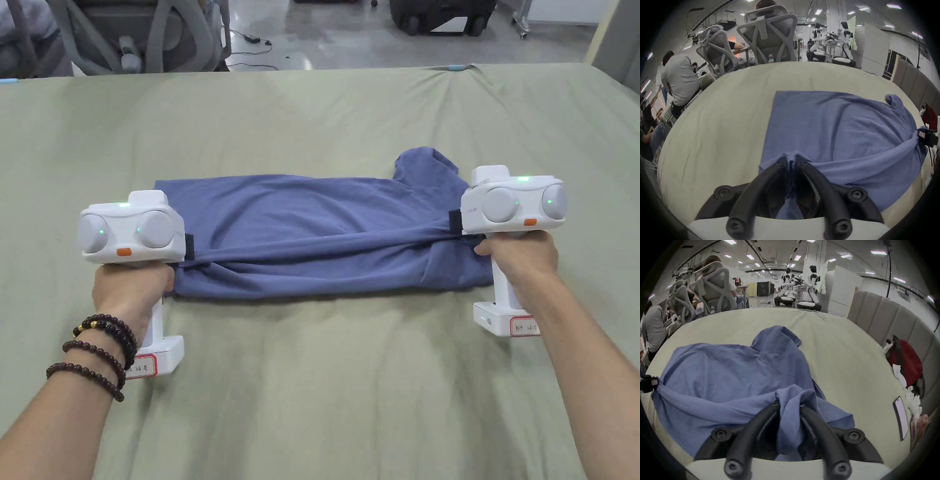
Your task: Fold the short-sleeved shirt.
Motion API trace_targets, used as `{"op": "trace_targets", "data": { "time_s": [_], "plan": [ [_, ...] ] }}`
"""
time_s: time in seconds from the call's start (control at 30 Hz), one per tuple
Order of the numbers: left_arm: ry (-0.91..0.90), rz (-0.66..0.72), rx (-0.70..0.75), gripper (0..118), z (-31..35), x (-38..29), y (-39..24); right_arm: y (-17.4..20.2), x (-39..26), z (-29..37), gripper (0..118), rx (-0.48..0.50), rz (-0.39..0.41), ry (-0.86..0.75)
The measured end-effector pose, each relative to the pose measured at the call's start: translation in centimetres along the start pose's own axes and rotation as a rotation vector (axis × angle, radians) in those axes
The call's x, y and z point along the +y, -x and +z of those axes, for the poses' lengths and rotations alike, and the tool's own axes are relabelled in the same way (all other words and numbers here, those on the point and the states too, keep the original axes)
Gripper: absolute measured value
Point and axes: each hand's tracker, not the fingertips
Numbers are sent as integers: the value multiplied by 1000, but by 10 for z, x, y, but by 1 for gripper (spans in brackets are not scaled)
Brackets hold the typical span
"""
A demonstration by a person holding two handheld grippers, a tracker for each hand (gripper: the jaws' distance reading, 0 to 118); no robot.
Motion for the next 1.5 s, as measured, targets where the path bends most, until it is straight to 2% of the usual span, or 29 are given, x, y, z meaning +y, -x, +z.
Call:
{"op": "trace_targets", "data": {
  "time_s": [0.07, 0.1, 0.13, 0.17, 0.2, 0.23, 0.27, 0.3, 0.33, 0.37, 0.5, 0.53, 0.57, 0.6, 0.63, 0.67, 0.7, 0.73, 0.87, 1.03, 1.07, 1.1, 1.13, 1.17, 1.2, 1.3, 1.33, 1.4, 1.5],
  "plan": [
    [2, 22, -2, 8, -3, 0, 0, 0, 2, -3, 12, 1, -2, 3],
    [0, 27, -1, 10, -3, -1, 0, 0, 2, -5, 18, 2, -6, 3],
    [-2, 34, 0, 18, -4, -1, 0, 0, 2, -7, 35, 2, -11, 1],
    [-6, 34, 3, 29, -3, -1, 0, 0, 2, -6, 59, 6, -15, -4],
    [-20, 31, 12, 47, -1, -2, 1, -2, 3, -8, 78, 3, -15, -7],
    [-36, 29, 27, 55, 2, -3, 3, -4, 2, -4, 85, 9, -13, -16],
    [-42, 33, 35, 55, 6, -3, 7, -7, 1, 5, 85, 19, -17, -28],
    [-59, 53, 40, 78, 12, -3, 11, -9, -2, 15, 109, 32, -27, -51],
    [-82, 71, 29, 108, 21, -5, 16, -9, -5, 26, 118, 50, -39, -98],
    [-122, 88, 11, 118, 33, -7, 21, -10, -7, 41, 116, 59, -33, -126],
    [-195, 93, -10, 116, 80, -28, 40, -2, -37, 103, 110, 35, -11, -131],
    [-192, 92, -16, 114, 92, -38, 37, 1, -50, 117, 101, 48, 3, -138],
    [-188, 87, -41, 103, 102, -49, 38, 4, -60, 128, 89, 53, 5, -144],
    [-188, 83, -59, 86, 111, -61, 39, 8, -71, 134, 72, 52, 6, -144],
    [-191, 82, -61, 52, 118, -73, 39, 11, -82, 141, 37, 52, 1, -150],
    [-189, 81, -59, 22, 123, -85, 36, 15, -92, 149, 14, 41, -5, -153],
    [-183, 82, -52, 2, 128, -97, 35, 18, -102, 155, 0, 32, -8, -155],
    [-179, 87, -49, 0, 134, -109, 36, 21, -108, 169, 0, 31, -11, -159],
    [-170, 90, -96, 0, 149, -136, 38, 24, -125, 186, 0, 61, -12, -166],
    [-170, 99, -94, 0, 144, -118, 40, 25, -121, 197, 0, 69, 1, -186],
    [-172, 91, -95, 10, 139, -109, 38, 24, -121, 198, 0, 68, 2, -190],
    [-174, 69, -90, 37, 134, -101, 36, 24, -120, 198, 0, 67, 2, -192],
    [-168, 38, -86, 82, 127, -94, 33, 23, -121, 199, 0, 69, 0, -193],
    [-161, 26, -83, 107, 116, -85, 32, 23, -121, 199, 0, 74, -3, -193],
    [-144, 20, -67, 115, 107, -77, 29, 23, -121, 198, 0, 73, -5, -190],
    [-111, 27, -44, 114, 75, -54, 27, 22, -120, 194, 0, 75, 5, -185],
    [-89, 26, -42, 105, 67, -49, 25, 22, -119, 191, 0, 82, 7, -179],
    [-47, 26, -31, 98, 46, -41, 23, 22, -118, 182, 0, 84, 13, -170],
    [13, -1, 5, 98, 23, -37, 19, 23, -116, 173, 0, 77, 15, -159]
  ]
}}
